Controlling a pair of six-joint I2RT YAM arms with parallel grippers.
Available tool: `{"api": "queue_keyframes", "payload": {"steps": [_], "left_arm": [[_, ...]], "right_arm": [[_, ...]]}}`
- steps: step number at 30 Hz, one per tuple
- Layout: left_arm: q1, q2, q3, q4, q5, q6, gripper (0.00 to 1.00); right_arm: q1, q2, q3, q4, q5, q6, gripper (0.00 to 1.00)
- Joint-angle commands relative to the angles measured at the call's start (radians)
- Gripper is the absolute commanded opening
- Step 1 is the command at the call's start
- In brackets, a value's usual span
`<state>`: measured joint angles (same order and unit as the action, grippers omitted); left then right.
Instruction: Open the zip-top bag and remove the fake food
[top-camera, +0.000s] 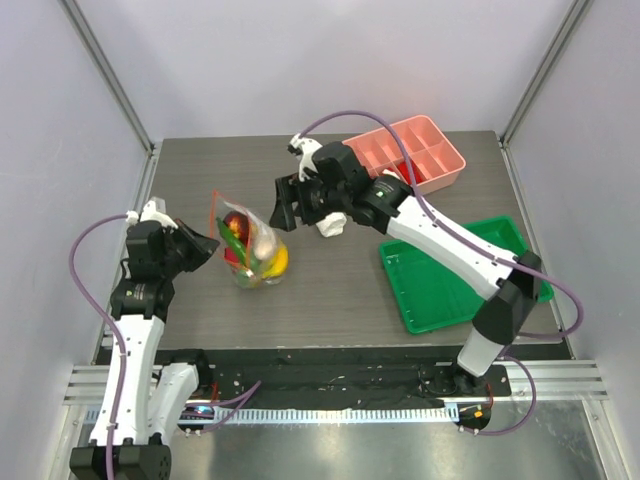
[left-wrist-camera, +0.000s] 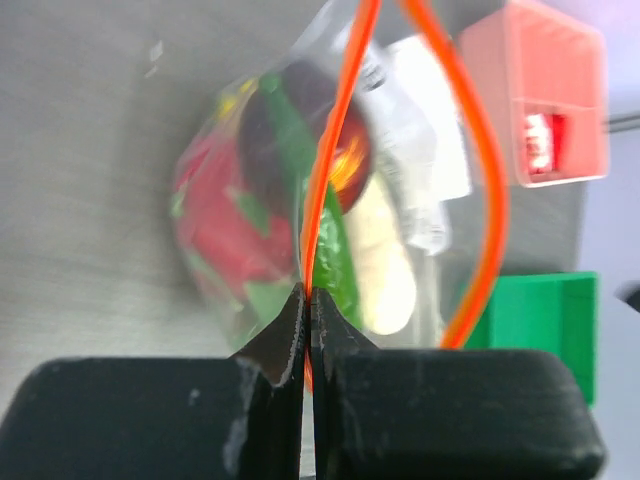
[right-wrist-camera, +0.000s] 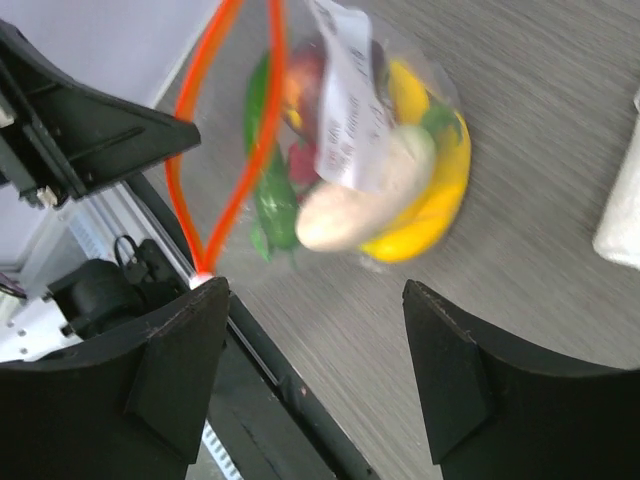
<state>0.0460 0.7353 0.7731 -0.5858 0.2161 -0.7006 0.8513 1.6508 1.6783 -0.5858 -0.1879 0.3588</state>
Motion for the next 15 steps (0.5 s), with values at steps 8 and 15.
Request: {"api": "queue_keyframes", "payload": {"steps": [8,15], "left_arm": [[-0.028,0.101,0.080,0.279,0.149,-0.062,0.00],[-0.035,0.020,0.182,-0.157,-0.205,-0.050,0.23]], "right_arm": [[0.043,0.247,0.388,-0.002,-0.111,0.071,0.43],[0.055,0.280,0.376,-0.051,-0.099,0.039,0.41]]}}
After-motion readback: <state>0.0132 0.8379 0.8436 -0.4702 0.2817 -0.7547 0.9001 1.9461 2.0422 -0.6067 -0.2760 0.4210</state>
